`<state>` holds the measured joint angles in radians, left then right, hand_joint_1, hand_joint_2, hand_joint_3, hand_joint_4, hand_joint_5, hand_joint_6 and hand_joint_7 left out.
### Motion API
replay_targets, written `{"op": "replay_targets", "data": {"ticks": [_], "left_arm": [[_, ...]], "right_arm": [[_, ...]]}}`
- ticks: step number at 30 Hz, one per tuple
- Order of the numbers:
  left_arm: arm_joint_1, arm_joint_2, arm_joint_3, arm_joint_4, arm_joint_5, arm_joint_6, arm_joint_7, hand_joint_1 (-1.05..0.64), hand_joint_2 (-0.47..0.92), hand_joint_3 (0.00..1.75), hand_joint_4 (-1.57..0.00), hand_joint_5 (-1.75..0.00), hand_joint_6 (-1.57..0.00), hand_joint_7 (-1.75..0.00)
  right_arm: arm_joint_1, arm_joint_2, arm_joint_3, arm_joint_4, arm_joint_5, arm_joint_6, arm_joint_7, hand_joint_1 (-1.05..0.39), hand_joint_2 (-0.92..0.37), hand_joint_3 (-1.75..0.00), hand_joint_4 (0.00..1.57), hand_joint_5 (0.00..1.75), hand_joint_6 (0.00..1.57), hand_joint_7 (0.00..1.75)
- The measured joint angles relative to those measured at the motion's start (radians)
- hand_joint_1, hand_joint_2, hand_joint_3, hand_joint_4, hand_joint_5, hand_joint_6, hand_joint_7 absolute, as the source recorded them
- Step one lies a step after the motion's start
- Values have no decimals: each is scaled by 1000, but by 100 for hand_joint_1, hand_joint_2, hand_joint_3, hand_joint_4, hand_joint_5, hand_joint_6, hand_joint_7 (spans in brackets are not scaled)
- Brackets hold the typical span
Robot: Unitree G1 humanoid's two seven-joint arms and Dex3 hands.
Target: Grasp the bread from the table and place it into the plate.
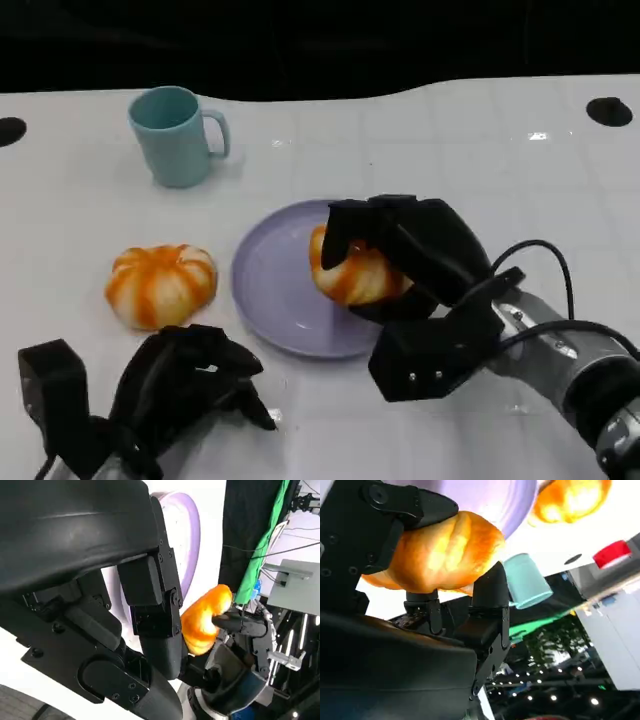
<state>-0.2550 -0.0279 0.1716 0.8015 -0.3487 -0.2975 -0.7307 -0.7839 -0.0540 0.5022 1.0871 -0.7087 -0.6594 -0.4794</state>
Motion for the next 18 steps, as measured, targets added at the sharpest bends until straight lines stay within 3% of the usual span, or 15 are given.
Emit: {"op": "replay_targets", "data": {"ticks": [2, 4, 5, 9, 18], "left_arm": [[0, 0, 0, 0, 1, 0, 0, -105, 72, 0, -157, -58, -157, -19], [0, 0, 0, 0, 1, 0, 0, -105, 72, 0, -157, -58, -157, -19], [0, 0, 0, 0, 1, 0, 0, -105, 72, 0, -157, -58, -157, -19], [0, 0, 0, 0, 0, 0, 0, -105, 72, 0, -157, -58, -157, -19], [0, 0, 0, 0, 0, -1, 0, -105, 72, 0, -157, -57, -157, -19]], "right_arm": [[-11, 1, -1, 11, 2, 13, 20, -31, -73, -42, 63, 80, 71, 27], [-15, 1, -2, 19, 7, 18, 57, -42, -88, -18, 51, 48, 59, 8], [-15, 1, -2, 21, 8, 24, 78, -46, -90, -15, 45, 41, 54, 4], [-16, -7, -1, 21, 8, 44, 128, -57, -92, -14, 26, 29, 38, 0], [-16, -33, -4, -26, 23, 111, 262, -74, -92, -23, 2, 19, 19, 0]]}}
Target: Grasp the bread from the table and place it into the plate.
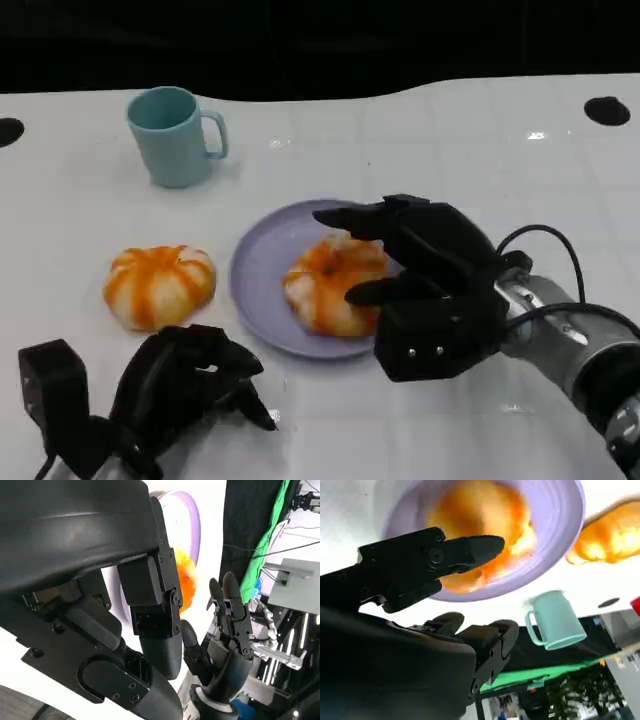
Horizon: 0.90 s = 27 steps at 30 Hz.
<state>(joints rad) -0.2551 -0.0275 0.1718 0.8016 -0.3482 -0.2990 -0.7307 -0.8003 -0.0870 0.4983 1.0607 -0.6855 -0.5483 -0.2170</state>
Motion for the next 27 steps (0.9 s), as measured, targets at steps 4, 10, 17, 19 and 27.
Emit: {"op": "replay_targets", "data": {"ticks": [4, 10, 17, 19, 27], "left_arm": [[0, 0, 0, 0, 0, -3, 0, -105, 72, 0, -157, -57, -157, -19], [0, 0, 0, 2, 0, -8, 0, -105, 73, 0, -157, -58, -157, -18], [-1, -1, 0, 3, -1, -9, 0, -105, 72, 0, -157, -58, -157, -18], [-1, -2, 0, 4, 0, -10, 0, -105, 72, 0, -157, -59, -157, -19], [-1, -3, 1, 7, -1, -11, 0, -105, 72, 0, -157, -59, -157, -19]], "right_arm": [[2, -17, -2, -44, 18, 26, 89, -81, -92, -25, 0, 16, 16, 0], [38, -41, -20, -131, 59, 31, 153, -82, -92, -25, 1, 18, 14, 0], [150, -95, -78, -302, 148, 8, 209, -74, -92, -21, 9, 25, 20, 3], [194, -109, -101, -353, 178, -9, 215, -72, -92, -20, 12, 27, 22, 4], [348, -181, -155, -528, 253, -62, 275, -66, -92, -20, 28, 50, 40, 10]]}}
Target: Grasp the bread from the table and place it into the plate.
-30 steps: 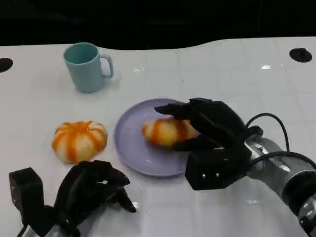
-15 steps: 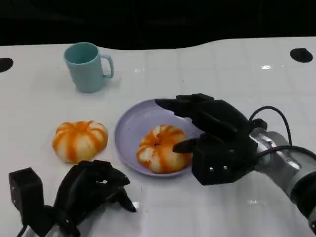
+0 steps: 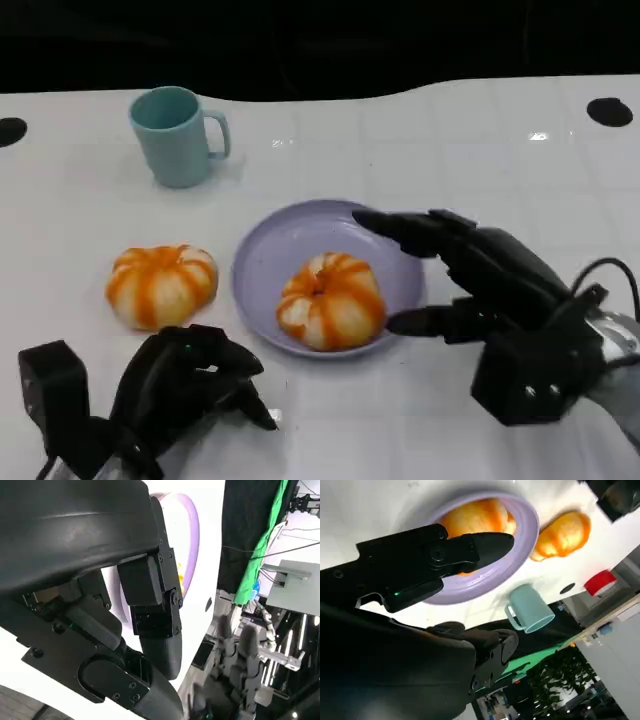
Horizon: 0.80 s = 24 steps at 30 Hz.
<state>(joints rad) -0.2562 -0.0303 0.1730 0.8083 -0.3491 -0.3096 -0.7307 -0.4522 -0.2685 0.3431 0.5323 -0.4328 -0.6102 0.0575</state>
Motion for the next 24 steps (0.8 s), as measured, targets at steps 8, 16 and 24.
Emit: {"op": "replay_targets", "data": {"ticks": [8, 16, 24], "left_arm": [[0, -4, 0, -1, 0, 0, 0, -105, 71, 0, -157, -59, -157, -20], [1, -5, 0, -4, 0, 1, 0, -105, 71, 0, -157, -59, -157, -20], [1, -5, 0, -5, 0, 1, 0, -105, 72, 0, -157, -58, -157, -19]], "right_arm": [[151, -56, -52, -146, 35, 5, 42, -55, -92, -11, 44, 124, 47, 90], [282, -79, -115, -259, 63, 7, 39, -41, -92, -5, 54, 173, 47, 156], [367, -84, -156, -300, 81, -28, 35, -41, -92, -7, 52, 167, 39, 148]]}}
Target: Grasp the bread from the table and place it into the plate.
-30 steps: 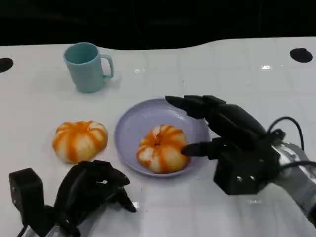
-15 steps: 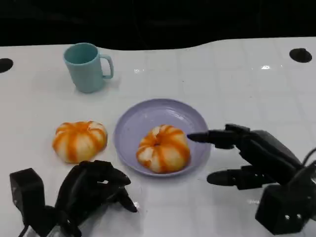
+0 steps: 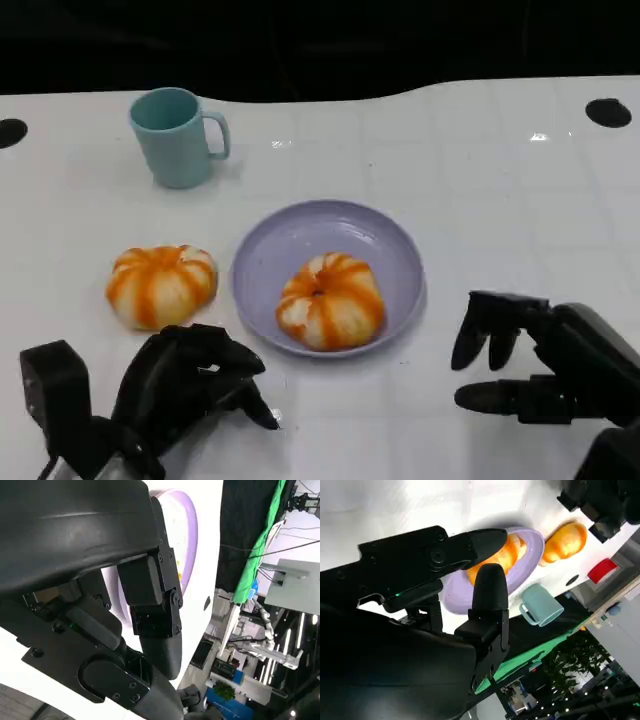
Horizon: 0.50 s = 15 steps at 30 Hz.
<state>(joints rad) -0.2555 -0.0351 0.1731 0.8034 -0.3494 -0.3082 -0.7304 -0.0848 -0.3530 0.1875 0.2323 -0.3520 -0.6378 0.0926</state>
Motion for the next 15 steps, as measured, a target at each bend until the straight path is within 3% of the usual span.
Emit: {"op": "replay_targets", "data": {"ticks": [3, 6, 8, 10, 15], "left_arm": [[0, 0, 0, 0, 0, 0, 0, -105, 72, 0, -157, -58, -157, -19], [0, 0, -1, -1, 0, 0, 0, -105, 71, 0, -157, -58, -157, -19], [0, 0, -1, -5, 0, 2, 0, -105, 71, 0, -157, -58, -157, -19], [0, 0, -1, -10, 0, 2, 0, -105, 71, 0, -157, -58, -157, -19], [3, 0, -1, -21, 0, 6, 0, -105, 72, 0, -157, -58, -157, -19]], "right_arm": [[26, -11, -5, -27, 3, 1, 23, -33, -91, -15, 56, 161, 48, 131], [52, -10, -7, -30, 32, -10, 31, -18, -58, -93, 58, 165, 56, 131], [66, -9, -7, -22, 32, -31, 31, -14, -51, -113, 59, 167, 58, 131], [76, -7, -7, -8, 30, -52, 23, -12, -49, -125, 62, 171, 62, 134], [83, 3, -6, 34, -5, -99, -11, -9, -48, -136, 63, 174, 61, 143]]}}
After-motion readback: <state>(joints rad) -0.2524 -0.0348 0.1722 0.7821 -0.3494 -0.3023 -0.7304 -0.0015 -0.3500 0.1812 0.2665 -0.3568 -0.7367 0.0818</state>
